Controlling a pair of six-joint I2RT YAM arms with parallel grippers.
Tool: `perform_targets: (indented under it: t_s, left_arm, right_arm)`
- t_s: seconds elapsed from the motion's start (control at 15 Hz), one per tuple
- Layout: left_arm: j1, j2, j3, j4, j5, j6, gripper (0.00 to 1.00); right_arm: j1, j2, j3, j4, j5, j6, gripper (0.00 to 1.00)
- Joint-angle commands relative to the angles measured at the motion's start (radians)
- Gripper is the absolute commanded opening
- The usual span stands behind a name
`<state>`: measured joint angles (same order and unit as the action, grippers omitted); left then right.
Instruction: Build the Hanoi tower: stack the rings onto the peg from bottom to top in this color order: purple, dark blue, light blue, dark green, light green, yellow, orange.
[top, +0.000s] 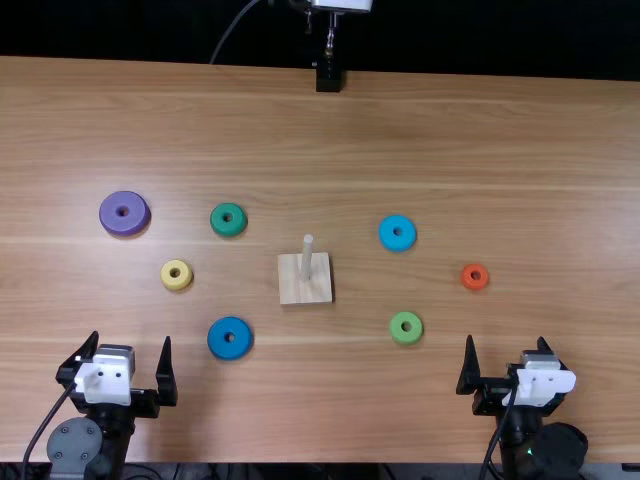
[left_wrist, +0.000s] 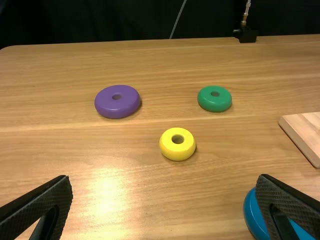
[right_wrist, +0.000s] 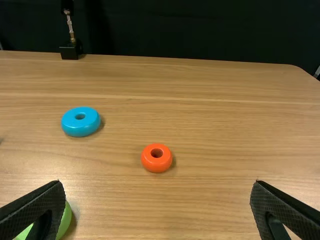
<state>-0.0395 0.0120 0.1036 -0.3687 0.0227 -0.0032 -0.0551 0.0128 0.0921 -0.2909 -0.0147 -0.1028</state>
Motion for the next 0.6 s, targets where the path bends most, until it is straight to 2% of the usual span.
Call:
perform_targets:
  t_s: [0.0,0.53]
  left_arm:
    - [-0.003,-0.012,-0.104,-0.077,-0.001,0.009,1.00]
    - [0.001,-0.012,-0.104,-0.077,0.005,0.016,1.00]
  right_arm:
    - [-0.008,-0.013,-0.080,-0.038,-0.007,0.002,1.00]
    - [-0.008,-0.013,-0.080,-0.038,-0.007,0.002,1.00]
